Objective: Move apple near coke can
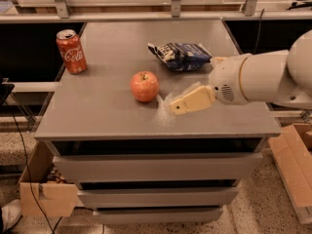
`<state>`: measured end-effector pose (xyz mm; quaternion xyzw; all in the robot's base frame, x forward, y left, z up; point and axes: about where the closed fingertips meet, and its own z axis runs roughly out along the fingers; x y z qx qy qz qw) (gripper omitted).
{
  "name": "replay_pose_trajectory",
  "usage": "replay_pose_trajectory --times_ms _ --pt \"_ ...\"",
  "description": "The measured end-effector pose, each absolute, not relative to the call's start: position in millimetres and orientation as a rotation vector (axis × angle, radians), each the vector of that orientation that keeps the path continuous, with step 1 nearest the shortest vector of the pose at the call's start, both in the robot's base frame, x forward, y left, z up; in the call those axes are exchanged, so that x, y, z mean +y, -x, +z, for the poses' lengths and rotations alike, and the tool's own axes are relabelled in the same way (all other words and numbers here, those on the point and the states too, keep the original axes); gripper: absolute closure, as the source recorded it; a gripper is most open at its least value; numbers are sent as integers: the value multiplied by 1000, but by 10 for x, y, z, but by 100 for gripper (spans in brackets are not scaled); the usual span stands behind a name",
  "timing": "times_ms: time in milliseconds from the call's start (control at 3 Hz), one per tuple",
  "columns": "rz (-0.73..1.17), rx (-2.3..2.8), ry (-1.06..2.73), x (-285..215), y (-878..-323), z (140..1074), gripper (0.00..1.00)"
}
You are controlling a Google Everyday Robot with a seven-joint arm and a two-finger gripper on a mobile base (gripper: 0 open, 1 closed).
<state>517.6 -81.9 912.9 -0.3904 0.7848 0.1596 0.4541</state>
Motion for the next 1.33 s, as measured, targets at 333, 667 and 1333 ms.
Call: replay_pose_trajectory --times_ms 333,667,1333 --pt "443 1890 919 -569 -5285 9027 0" --pt "443 1890 919 -569 -5285 9027 0" --pt "494 1809 1014 -420 -5508 8865 0"
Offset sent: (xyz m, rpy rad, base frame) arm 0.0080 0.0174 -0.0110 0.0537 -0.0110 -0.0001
